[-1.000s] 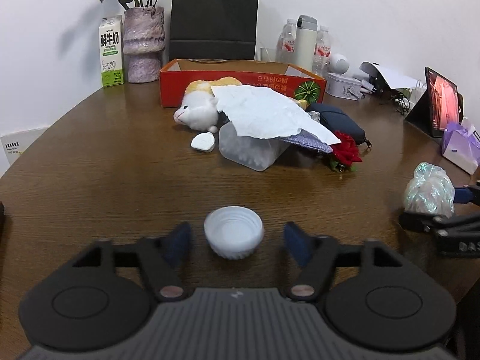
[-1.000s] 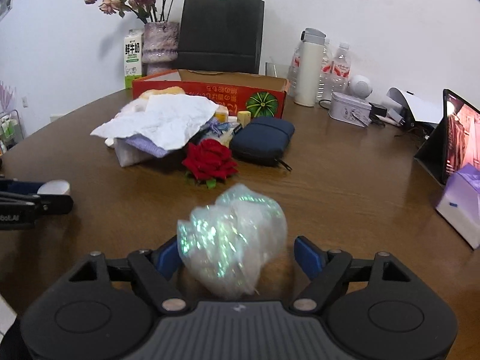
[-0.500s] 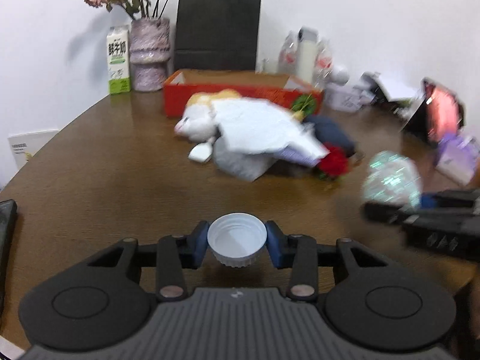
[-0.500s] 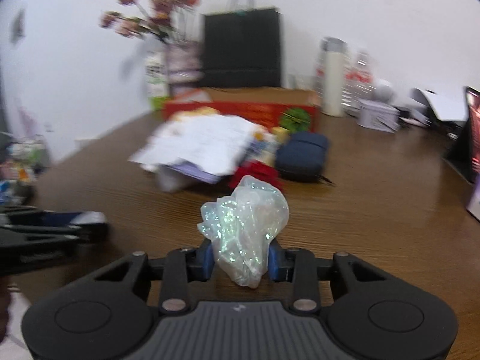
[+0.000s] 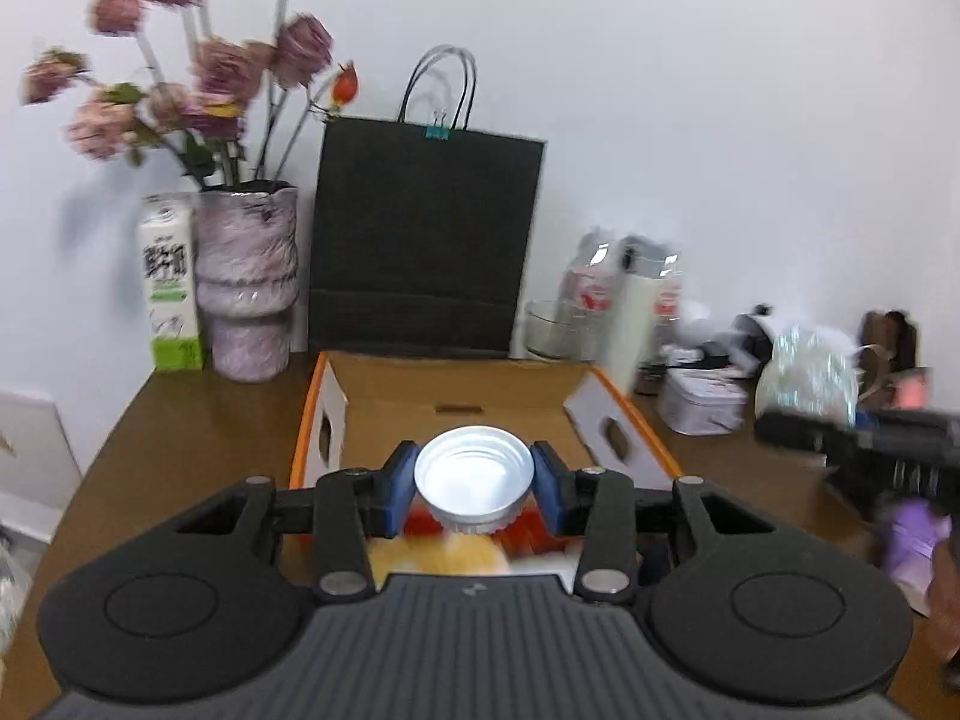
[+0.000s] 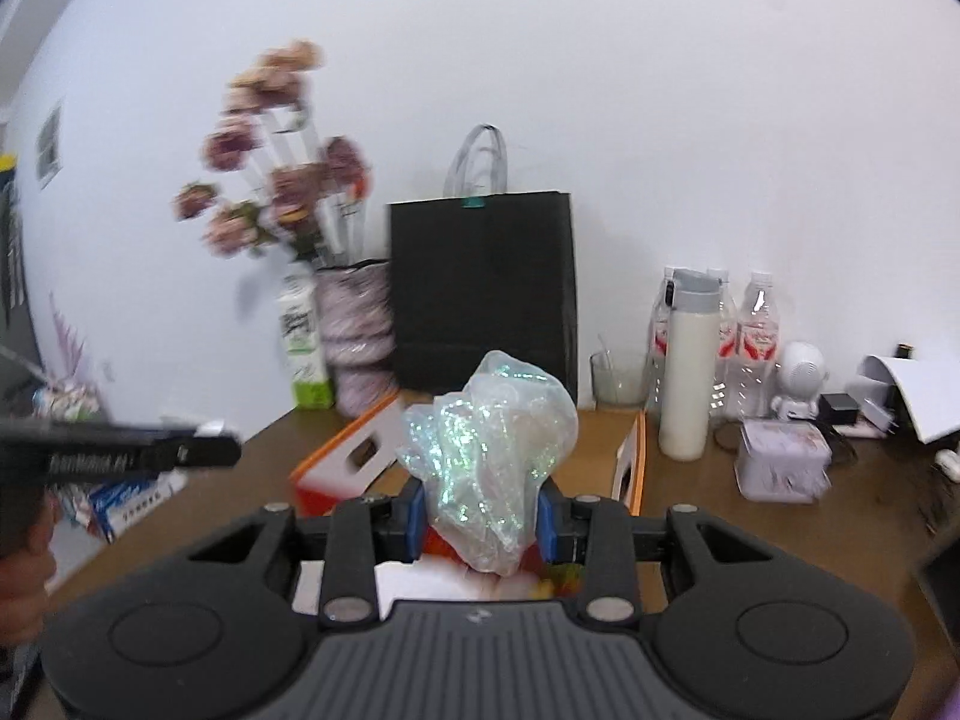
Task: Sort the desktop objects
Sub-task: 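Carry the cap into the cardboard box and open the left gripper while the right releases the bag there, then withdraw both open grippers from the box back over the table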
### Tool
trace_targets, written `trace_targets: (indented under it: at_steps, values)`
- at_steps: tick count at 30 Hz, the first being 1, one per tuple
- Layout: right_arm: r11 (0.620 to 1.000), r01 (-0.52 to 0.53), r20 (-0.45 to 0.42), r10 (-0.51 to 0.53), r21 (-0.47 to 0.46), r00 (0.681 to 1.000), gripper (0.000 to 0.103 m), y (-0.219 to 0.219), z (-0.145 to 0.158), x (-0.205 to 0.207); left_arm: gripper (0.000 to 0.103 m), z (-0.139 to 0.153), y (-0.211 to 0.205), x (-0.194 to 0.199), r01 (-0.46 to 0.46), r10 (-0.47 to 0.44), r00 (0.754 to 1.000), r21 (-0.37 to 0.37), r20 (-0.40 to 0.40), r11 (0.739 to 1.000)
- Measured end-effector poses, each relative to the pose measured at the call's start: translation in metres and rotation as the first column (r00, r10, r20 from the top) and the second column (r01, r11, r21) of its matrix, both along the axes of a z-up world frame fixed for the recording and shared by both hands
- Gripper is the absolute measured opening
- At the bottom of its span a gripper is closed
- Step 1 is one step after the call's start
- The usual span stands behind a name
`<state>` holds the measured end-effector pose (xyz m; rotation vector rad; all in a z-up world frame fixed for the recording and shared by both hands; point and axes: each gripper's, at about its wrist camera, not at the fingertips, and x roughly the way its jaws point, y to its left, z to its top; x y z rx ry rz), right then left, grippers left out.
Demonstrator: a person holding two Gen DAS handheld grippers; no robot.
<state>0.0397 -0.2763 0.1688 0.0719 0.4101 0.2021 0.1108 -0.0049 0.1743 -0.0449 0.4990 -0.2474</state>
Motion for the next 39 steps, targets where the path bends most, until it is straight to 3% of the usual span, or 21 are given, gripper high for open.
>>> trace_targets:
  at_steps: [2,5,8,9,11,13,18,20,21,22,23,24,29,32,36,39]
  values:
    - [0.999,0.021,-0.066,-0.019,0.028,0.998,0.033,-0.010,0.005,0.062,0.041,-0.009,-0.011,0.055,0.003,-0.001,0.999,0.047,-0.037,0.999]
    - [0.998,0.062,-0.187,-0.066,-0.027,0.980,0.033,-0.011,-0.011,0.162,0.041,-0.035,-0.027,0.138,-0.009,0.022,0.992,0.106,-0.121,0.994]
    - [0.996,0.085,-0.298,-0.092,-0.038,0.950,0.034,-0.008,-0.047,0.238,0.041,-0.061,-0.023,0.200,-0.033,0.043,0.986,0.068,-0.159,0.997]
    - [0.996,0.081,-0.309,-0.091,-0.046,0.947,0.034,-0.004,-0.059,0.255,0.041,-0.068,-0.020,0.214,-0.037,0.046,0.986,0.061,-0.161,0.997]
    - [0.992,0.090,-0.341,-0.113,-0.083,0.933,0.034,-0.001,-0.084,0.281,0.041,-0.079,-0.020,0.238,-0.082,0.106,0.977,0.138,-0.183,0.987]
    - [0.988,0.102,-0.364,-0.137,-0.114,0.921,0.038,0.001,-0.103,0.302,0.041,-0.089,-0.021,0.255,-0.038,0.075,0.976,0.177,-0.207,0.983]
    - [0.976,0.105,-0.422,-0.179,-0.193,0.889,0.044,0.003,-0.133,0.328,0.045,-0.120,-0.028,0.266,-0.046,0.125,0.948,0.261,-0.292,0.964]
    - [0.969,0.115,-0.403,-0.198,-0.220,0.893,0.068,0.004,-0.132,0.331,0.048,-0.127,-0.027,0.265,-0.042,0.136,0.945,0.299,-0.299,0.953]
    - [0.968,0.117,-0.405,-0.201,-0.221,0.892,0.083,0.003,-0.132,0.332,0.050,-0.125,-0.026,0.264,-0.055,0.145,0.947,0.301,-0.287,0.952]
    - [0.971,0.115,-0.403,-0.193,-0.210,0.895,0.083,0.003,-0.131,0.333,0.062,-0.121,-0.023,0.263,-0.066,0.145,0.950,0.277,-0.276,0.959]
    - [0.975,0.108,-0.402,-0.180,-0.195,0.898,0.083,0.002,-0.129,0.333,0.081,-0.115,-0.018,0.262,-0.076,0.139,0.955,0.238,-0.263,0.968]
    - [0.978,0.104,-0.406,-0.170,-0.180,0.898,0.083,0.001,-0.127,0.333,0.085,-0.108,-0.013,0.261,-0.089,0.140,0.958,0.204,-0.252,0.975]
    - [0.989,0.127,-0.393,-0.149,-0.081,0.907,0.083,-0.007,-0.091,0.313,0.085,-0.066,0.004,0.226,-0.111,0.139,0.958,0.124,-0.250,0.986]
    - [0.992,0.119,-0.378,-0.129,-0.052,0.917,0.084,-0.004,-0.066,0.270,0.091,-0.042,0.019,0.159,-0.175,0.179,0.957,0.037,-0.227,0.984]
    - [0.998,0.053,-0.328,-0.044,0.018,0.944,0.089,0.001,-0.057,0.184,0.100,-0.044,0.031,0.056,-0.113,0.085,0.973,-0.122,-0.215,0.986]
    - [0.998,0.018,-0.291,0.002,0.065,0.957,0.090,0.008,-0.060,0.104,0.100,-0.062,0.030,-0.021,-0.083,0.059,0.979,-0.118,-0.197,0.990]
